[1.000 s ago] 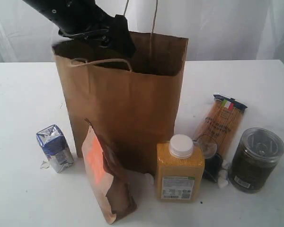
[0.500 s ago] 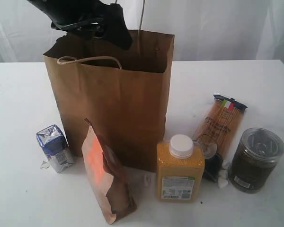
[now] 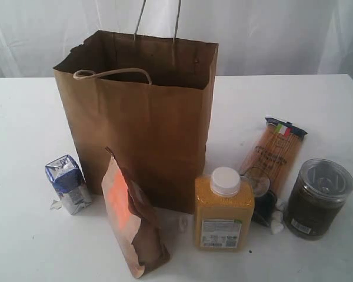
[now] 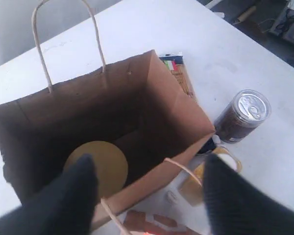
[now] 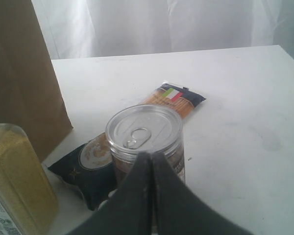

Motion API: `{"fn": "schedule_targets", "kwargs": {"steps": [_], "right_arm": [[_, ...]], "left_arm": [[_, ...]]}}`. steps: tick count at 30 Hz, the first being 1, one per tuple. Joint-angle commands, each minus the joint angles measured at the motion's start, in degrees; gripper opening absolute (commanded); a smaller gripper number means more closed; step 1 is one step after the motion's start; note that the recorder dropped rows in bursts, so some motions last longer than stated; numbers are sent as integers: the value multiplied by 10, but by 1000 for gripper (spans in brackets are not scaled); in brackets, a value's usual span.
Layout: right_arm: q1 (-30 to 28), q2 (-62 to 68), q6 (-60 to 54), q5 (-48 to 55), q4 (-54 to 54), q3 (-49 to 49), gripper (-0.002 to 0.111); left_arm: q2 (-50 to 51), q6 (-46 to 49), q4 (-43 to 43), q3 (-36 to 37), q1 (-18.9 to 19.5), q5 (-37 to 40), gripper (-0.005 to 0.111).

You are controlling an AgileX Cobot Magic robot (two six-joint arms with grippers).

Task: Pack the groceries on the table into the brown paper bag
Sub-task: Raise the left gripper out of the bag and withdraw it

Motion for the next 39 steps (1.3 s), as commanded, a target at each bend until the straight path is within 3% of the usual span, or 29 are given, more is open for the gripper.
{"fn": "schedule_targets", "kwargs": {"steps": [1, 2, 8, 13, 20, 25, 27, 35, 39], "right_arm": [[0, -4, -4, 0, -3, 3, 0], [0, -4, -4, 0, -3, 3, 0], [0, -4, -4, 0, -3, 3, 0], [0, -4, -4, 0, -3, 3, 0], [0, -4, -4, 0, -3, 3, 0], [0, -4, -2, 0, -3, 3, 0], [0, -4, 3, 0, -3, 3, 0], [0, -4, 5, -17, -1, 3, 0], [0, -4, 7, -125, 146, 3, 0]], "left_arm": [[-33, -6, -29, -4, -1, 62, 13], [-37, -6, -33, -4, -1, 68, 1], [-43, -3, -33, -4, -1, 113, 1], [-56, -2, 50, -4, -1, 152, 1], [-118, -4, 80, -4, -1, 135, 1], [-181, -5, 116, 47, -1, 94, 1], [-217, -9, 119, 108, -1, 70, 1], [-455, -98, 126, 461, -1, -56, 1], [-585, -144, 134, 578, -1, -91, 1]]}}
